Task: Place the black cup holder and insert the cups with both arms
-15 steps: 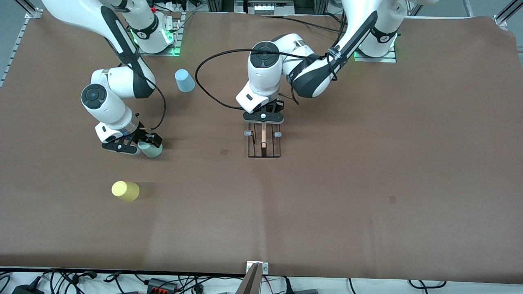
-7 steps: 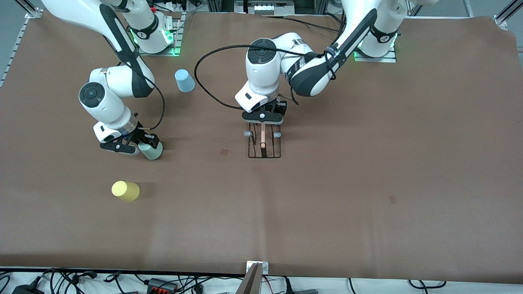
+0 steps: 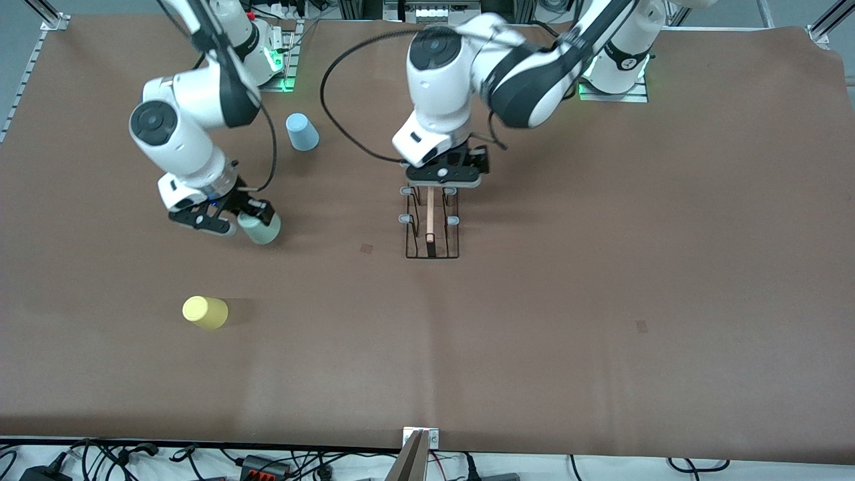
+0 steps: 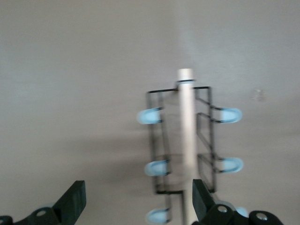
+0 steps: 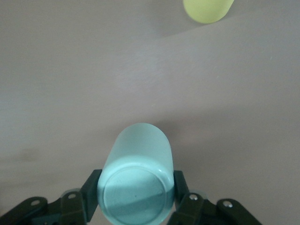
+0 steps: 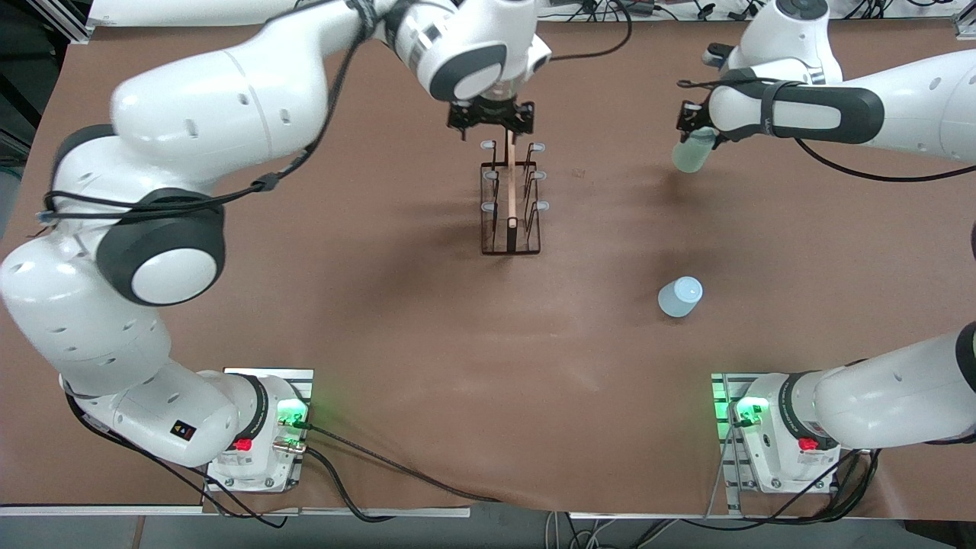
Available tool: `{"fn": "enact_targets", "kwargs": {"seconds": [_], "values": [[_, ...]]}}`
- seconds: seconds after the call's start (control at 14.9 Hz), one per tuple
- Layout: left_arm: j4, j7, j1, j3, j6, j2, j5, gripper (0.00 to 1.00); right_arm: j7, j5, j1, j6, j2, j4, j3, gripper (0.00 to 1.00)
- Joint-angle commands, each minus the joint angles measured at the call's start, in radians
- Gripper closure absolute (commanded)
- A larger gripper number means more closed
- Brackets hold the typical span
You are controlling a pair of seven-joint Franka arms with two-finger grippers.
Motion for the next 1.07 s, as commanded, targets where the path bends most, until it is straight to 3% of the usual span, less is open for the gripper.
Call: {"fn": "enact_targets", "kwargs": {"seconds": [0.0,0.34,0.6,1.01], "values": [[-0.017,0.106,0.091,-0.003,-0.059,-0.068,0.014,0.0,0.207,0.011,0.006,-0.127,-0.022,0.095,0.088,0.78],[-0.015,0.356,0.327,-0.005,-0.106,-0.135,0.013,0.0,0.518,0.012,0.027,-0.18,-0.014,0.193,0.254,0.78],[-0.015,0.508,0.499,-0.006,-0.106,-0.164,0.011,0.0,0.736,0.051,0.096,-0.178,0.03,0.269,0.346,0.78],[0.011,0.719,0.592,-0.005,-0.126,-0.195,0.002,0.0,0.847,0.048,0.181,-0.149,0.065,0.276,0.362,0.77]]}}
